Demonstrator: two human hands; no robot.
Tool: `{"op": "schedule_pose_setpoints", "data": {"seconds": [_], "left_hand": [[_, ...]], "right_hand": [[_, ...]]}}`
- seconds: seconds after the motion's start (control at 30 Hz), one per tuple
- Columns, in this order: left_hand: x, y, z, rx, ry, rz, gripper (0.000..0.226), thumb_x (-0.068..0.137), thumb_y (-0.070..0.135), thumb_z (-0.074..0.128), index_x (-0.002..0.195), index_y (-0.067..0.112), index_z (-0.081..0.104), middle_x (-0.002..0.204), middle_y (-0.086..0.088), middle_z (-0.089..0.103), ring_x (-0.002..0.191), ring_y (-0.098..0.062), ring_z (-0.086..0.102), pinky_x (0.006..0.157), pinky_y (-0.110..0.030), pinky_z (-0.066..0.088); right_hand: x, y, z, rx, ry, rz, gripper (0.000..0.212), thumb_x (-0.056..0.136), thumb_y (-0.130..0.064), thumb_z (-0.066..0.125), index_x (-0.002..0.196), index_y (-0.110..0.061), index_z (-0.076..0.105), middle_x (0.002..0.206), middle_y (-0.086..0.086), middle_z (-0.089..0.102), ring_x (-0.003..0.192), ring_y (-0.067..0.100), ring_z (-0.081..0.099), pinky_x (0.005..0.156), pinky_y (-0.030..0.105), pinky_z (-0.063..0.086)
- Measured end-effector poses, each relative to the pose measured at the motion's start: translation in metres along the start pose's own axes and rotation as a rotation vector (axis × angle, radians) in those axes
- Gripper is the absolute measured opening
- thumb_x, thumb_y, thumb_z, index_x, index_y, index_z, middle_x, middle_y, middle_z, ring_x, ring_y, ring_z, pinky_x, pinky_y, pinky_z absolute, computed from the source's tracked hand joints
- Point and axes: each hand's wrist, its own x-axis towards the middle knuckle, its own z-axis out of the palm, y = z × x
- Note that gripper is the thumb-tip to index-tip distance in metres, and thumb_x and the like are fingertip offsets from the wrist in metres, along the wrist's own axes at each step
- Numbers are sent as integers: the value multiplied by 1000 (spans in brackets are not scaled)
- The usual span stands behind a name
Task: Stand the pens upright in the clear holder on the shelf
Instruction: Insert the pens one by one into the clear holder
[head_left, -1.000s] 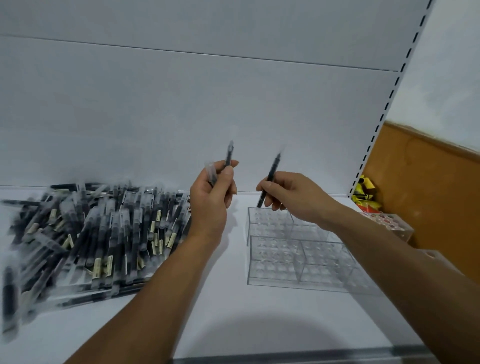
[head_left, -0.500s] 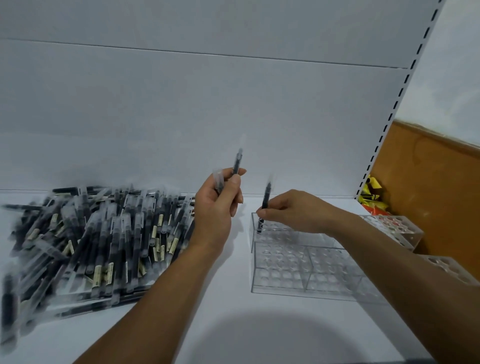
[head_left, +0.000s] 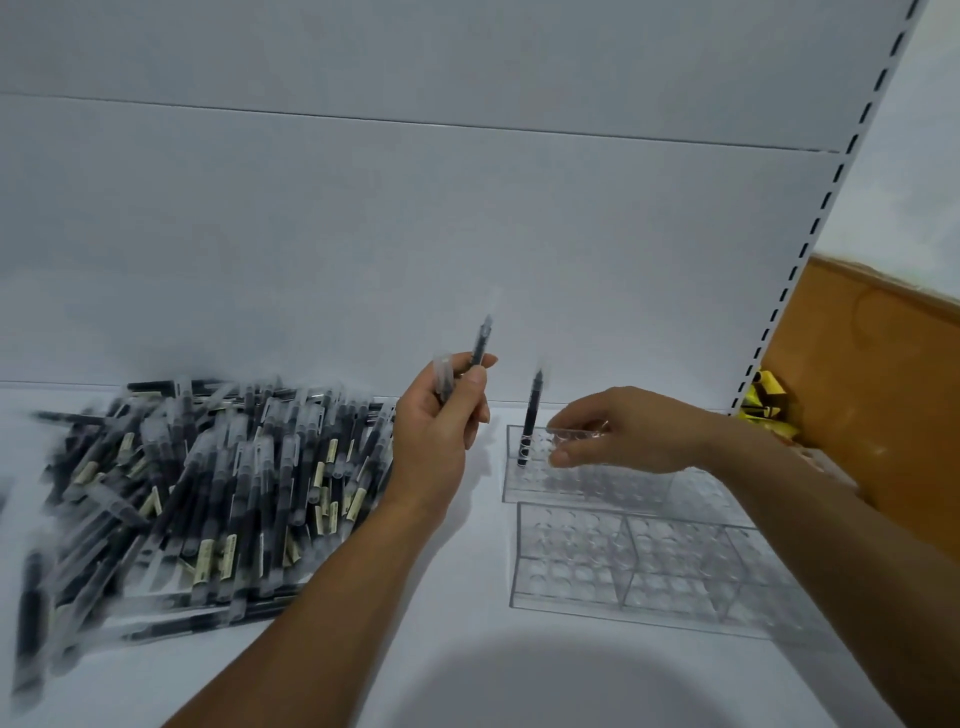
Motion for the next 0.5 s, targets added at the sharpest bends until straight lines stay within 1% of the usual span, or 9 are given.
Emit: {"op": "schedule_pose_setpoints", "data": {"seconds": [0.07, 0.17, 0.23, 0.27, 0.3, 0.37, 0.4, 0.43, 0.5], "left_hand": [[1, 0, -1, -1, 10, -12, 16, 97, 10, 49, 99, 12, 65, 60, -3, 46, 49, -6, 35, 48, -16, 29], [2, -1, -2, 9, 11, -8, 17, 98, 10, 50, 98, 14, 66, 59, -2, 46, 49, -6, 35, 48, -17, 29], [1, 0, -3, 8, 7, -2, 17, 98, 9, 49, 98, 13, 65, 59, -2, 46, 48, -5, 36, 48, -17, 29], [2, 0, -3, 8, 3, 2, 16, 98, 9, 49, 98, 13, 65, 59, -2, 46, 48, -5, 36, 48, -17, 29], [2, 0, -4, 12, -5, 5, 16, 98, 9, 49, 99, 12, 65, 59, -2, 46, 49, -5, 35, 48, -17, 29], [2, -2, -5, 30, -26, 10, 16, 97, 11, 51, 99, 14, 66, 59, -2, 46, 50, -7, 35, 48, -17, 29], [1, -3, -5, 47, -42, 18, 15, 97, 11, 51, 99, 15, 66, 59, -3, 46, 51, -7, 35, 48, -16, 29], [1, -4, -5, 71, -65, 29, 15, 97, 11, 52, 98, 15, 67, 60, -4, 46, 51, -8, 35, 48, -16, 30], [1, -6, -4, 133, -123, 63, 13, 96, 13, 54, 95, 8, 66, 62, -8, 44, 51, -7, 37, 49, -15, 32]], "right_hand": [[9, 0, 2, 24, 11, -5, 56, 82, -59, 63, 129, -28, 61, 123, -15, 62, 106, 3, 55, 90, 22, 40], [18, -2, 2, 23, 28, 15, 62, 83, -58, 62, 136, -28, 55, 138, -11, 56, 117, 6, 51, 96, 22, 36], [13, -4, -3, -21, 85, 29, 63, 82, -59, 63, 137, -29, 53, 139, -12, 53, 123, 8, 49, 101, 23, 35], [7, -6, -7, -27, 154, 18, 62, 82, -59, 64, 135, -30, 54, 135, -14, 55, 120, 6, 51, 101, 24, 37], [1, -9, -11, 1, 249, -9, 56, 81, -58, 65, 129, -32, 58, 127, -16, 59, 112, 2, 55, 98, 23, 42], [-10, -20, -19, 176, 450, -79, 32, 82, -54, 67, 108, -36, 68, 102, -21, 67, 87, -5, 60, 79, 15, 47], [-14, -29, -20, 283, 481, -100, 23, 82, -53, 66, 99, -38, 70, 93, -21, 68, 80, -4, 61, 71, 12, 46], [-16, -37, -21, 372, 464, -119, 20, 83, -52, 65, 95, -38, 71, 89, -20, 69, 77, -2, 63, 67, 13, 47], [-14, -50, -16, 505, 373, -142, 18, 86, -50, 64, 94, -35, 72, 92, -18, 70, 73, 1, 64, 66, 21, 51]]}}
